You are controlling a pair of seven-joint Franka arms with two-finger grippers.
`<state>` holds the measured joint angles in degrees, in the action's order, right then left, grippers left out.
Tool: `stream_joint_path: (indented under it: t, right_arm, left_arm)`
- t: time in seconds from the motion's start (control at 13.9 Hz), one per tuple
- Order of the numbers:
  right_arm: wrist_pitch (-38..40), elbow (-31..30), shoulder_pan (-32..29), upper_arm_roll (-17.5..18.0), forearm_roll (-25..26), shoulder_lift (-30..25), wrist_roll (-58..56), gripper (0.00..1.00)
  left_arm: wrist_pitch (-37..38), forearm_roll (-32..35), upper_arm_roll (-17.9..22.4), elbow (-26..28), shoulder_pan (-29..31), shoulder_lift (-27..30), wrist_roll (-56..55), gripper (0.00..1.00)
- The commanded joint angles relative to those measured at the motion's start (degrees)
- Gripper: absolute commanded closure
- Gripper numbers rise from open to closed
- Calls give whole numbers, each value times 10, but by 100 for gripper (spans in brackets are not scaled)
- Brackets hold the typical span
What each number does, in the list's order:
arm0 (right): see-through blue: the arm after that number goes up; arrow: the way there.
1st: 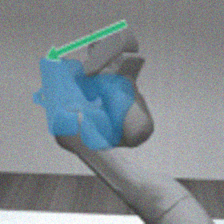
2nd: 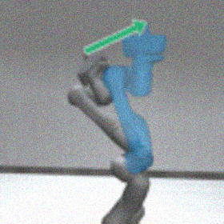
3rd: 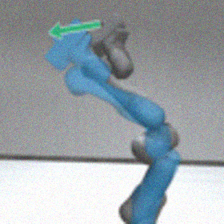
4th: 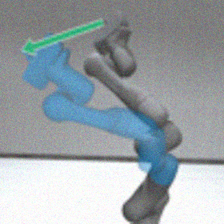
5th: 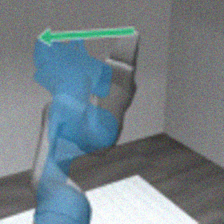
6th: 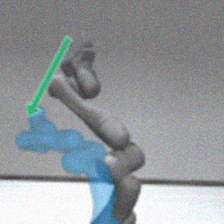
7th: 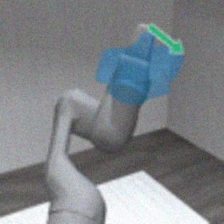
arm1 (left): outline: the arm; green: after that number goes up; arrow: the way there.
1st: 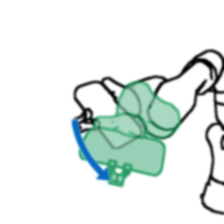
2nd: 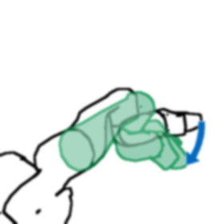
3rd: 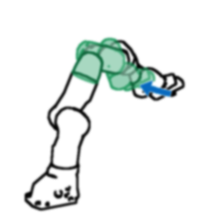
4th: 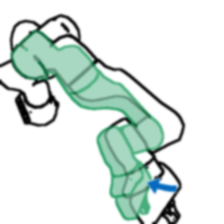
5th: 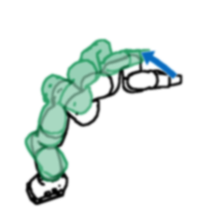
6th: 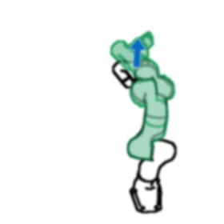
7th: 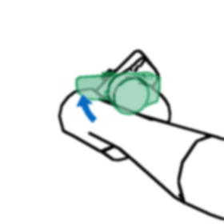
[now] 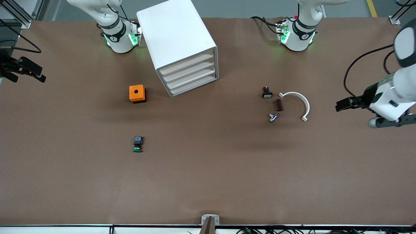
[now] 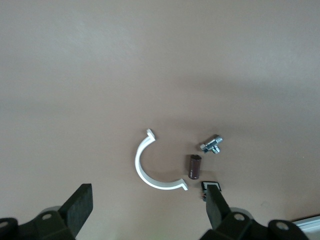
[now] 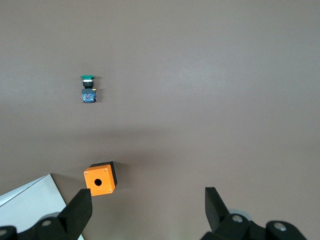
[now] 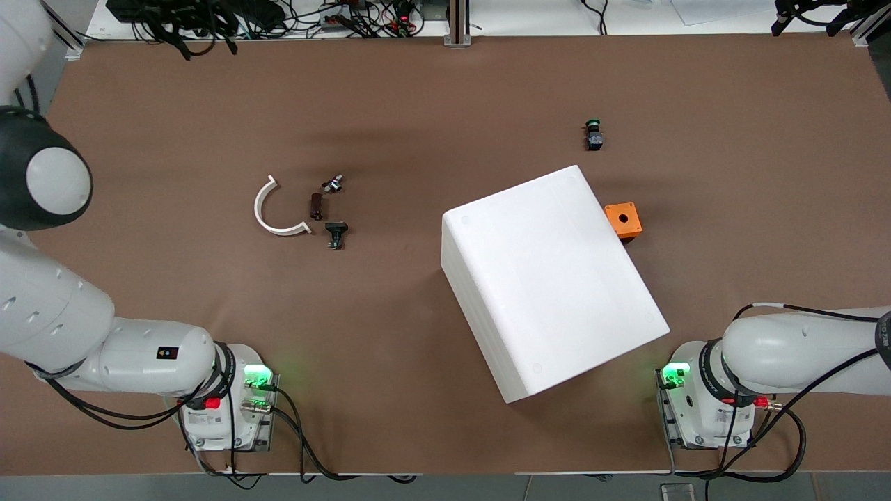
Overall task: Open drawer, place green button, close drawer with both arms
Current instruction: 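Reach the left gripper toward the white cabinet's drawer front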
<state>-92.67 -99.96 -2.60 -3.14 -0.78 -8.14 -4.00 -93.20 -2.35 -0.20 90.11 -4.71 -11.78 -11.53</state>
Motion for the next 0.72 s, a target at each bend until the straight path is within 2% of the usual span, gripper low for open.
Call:
stream_joint_path:
  t: [0.0,0.22,0.65]
  right_arm:
    - [-1,-7,-1,1,-4,-9,-1,0]
    - [-1,-6,0,1,-3,-9,-1,0]
    - [-1,-6,0,1,-3,-9,-1,0]
  left_arm:
    - [5,6,-2,-16,-56,-34,-98,0]
    - [6,-32,-3,-35,-97,-72,-176,0]
    - [6,-134,-2,-85,-160,-146,-417,0]
